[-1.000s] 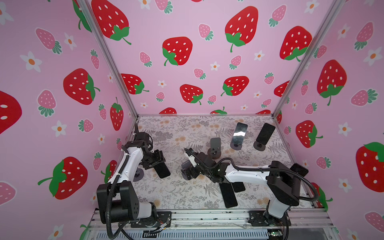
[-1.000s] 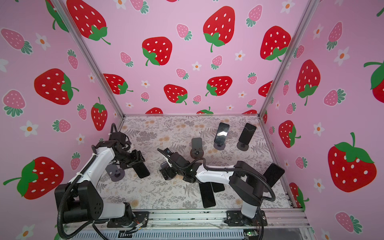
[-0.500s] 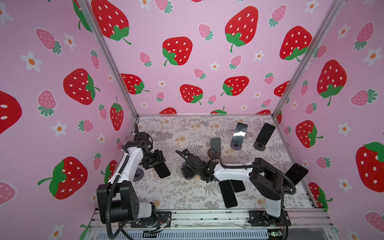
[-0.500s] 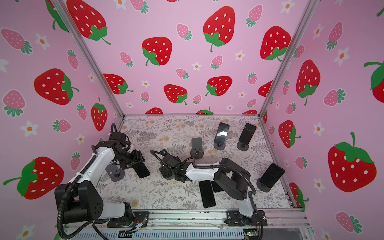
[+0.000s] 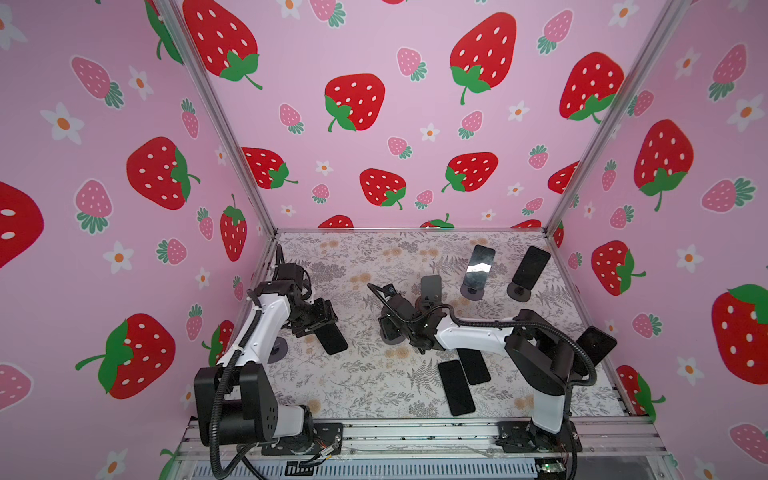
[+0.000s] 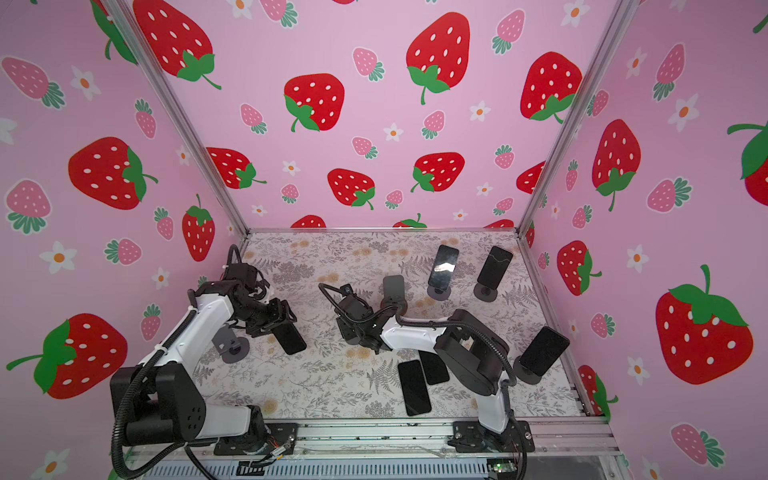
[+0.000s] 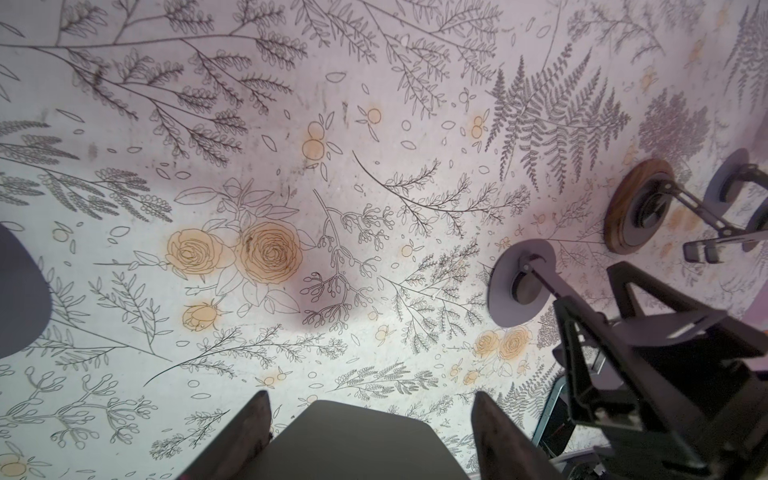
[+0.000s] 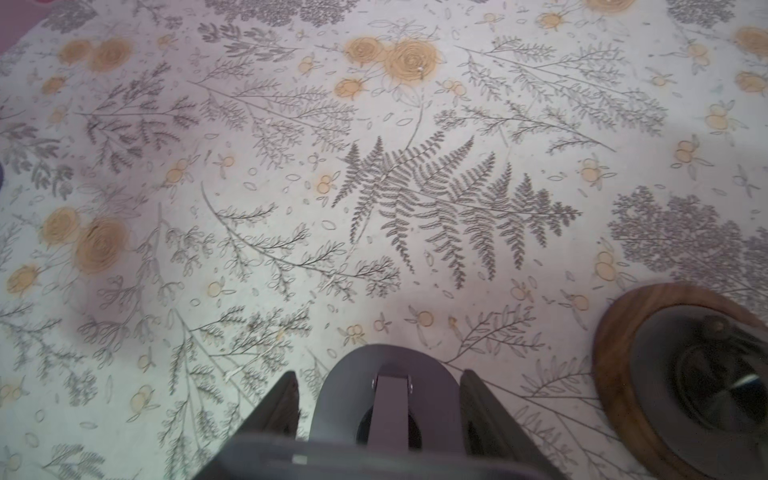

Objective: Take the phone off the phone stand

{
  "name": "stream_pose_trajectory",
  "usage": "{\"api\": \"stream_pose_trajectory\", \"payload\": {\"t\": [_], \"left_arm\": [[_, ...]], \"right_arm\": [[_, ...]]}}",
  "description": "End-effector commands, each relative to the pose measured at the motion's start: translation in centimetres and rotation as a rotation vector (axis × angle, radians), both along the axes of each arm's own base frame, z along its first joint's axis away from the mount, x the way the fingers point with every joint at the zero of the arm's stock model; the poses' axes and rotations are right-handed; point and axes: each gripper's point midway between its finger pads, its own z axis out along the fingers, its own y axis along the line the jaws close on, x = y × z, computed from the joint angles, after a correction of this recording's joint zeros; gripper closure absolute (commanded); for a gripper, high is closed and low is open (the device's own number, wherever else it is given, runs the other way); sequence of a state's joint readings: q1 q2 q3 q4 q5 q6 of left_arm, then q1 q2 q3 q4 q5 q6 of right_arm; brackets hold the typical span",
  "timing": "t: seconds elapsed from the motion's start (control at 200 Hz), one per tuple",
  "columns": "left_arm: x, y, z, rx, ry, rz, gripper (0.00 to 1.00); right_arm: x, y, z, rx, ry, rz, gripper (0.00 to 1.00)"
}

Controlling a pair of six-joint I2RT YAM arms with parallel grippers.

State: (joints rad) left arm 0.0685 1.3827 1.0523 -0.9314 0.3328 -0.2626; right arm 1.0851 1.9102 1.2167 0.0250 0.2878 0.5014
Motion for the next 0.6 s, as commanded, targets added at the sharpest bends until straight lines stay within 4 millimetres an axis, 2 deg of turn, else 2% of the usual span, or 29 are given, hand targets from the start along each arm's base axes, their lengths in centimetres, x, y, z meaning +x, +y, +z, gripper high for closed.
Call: {"api": "stream_pose_trajectory", "payload": {"t": [0.0,0.14,0.25,0.32,0.48,0.595], "left_arm": [[1.1,-0.9,1.8,-0.029,-0.051,-0.025,0.38],[1.2,-1.5,1.8,-0.023,-0.038,-0.046,0.39],[1.2,-2.9,1.6,-0.011,-0.044,-0.073,0.38],[0.9,-4.2,1.4,-0.019,-0.039,-0.105,0.38],[0.1,-5.4,0.4,-0.013,-0.014,-0.132,0.38],[-0.4,-6.5,-0.2,-0.012,0.007,-0.164,0.38]], "right_arm": [[3.1,0.7,3.1,0.066,-0.047,-0.064,0.38],[6.6,0.9,3.8,0.089,-0.069,-0.121,0.38],[8.2,1.2,2.9,0.075,-0.065,-0.138,0.38],[8.6,1.1,2.3,0.057,-0.057,-0.154,0.38],[8.4,1.1,0.9,0.051,-0.03,-0.165,0.37],[8.5,0.6,0.1,0.026,-0.023,-0.182,0.33]]}}
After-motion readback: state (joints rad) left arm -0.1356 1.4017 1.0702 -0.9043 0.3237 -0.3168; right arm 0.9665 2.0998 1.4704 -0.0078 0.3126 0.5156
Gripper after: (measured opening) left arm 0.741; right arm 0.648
